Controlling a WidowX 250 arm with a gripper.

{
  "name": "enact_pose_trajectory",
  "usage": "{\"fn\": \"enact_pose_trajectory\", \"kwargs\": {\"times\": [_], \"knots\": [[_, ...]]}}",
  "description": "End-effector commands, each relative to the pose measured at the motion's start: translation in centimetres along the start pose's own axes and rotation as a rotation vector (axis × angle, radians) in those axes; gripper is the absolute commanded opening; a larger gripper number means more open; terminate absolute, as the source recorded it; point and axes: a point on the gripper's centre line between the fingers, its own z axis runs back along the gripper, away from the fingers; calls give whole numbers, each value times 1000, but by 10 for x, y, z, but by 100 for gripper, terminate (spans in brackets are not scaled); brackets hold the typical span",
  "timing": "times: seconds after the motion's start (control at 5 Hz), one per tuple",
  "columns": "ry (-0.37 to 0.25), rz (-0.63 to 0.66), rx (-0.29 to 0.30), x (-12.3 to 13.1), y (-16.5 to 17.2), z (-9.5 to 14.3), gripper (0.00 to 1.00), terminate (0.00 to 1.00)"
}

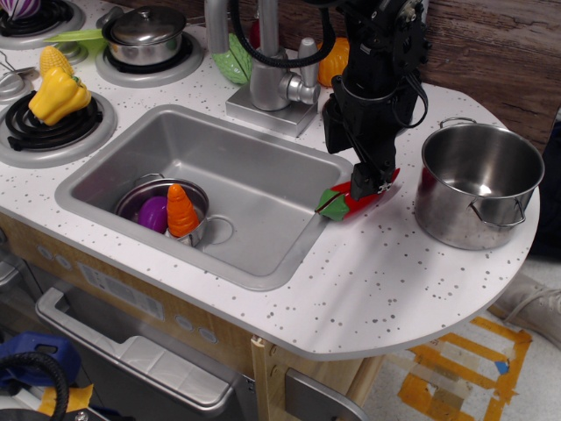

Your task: Put pepper in pot or pan

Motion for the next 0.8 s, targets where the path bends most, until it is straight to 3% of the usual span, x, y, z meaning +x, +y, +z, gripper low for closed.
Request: {"fn": "enact_pose_trajectory", "kwargs": {"times": [0.0,0.2,0.6], "knots": [[0,0,0,0,0,0,100,0],[-4,36,-42,-2,-1,-7,100,0],[-18,75,-66,-8,0,-27,100,0]]}}
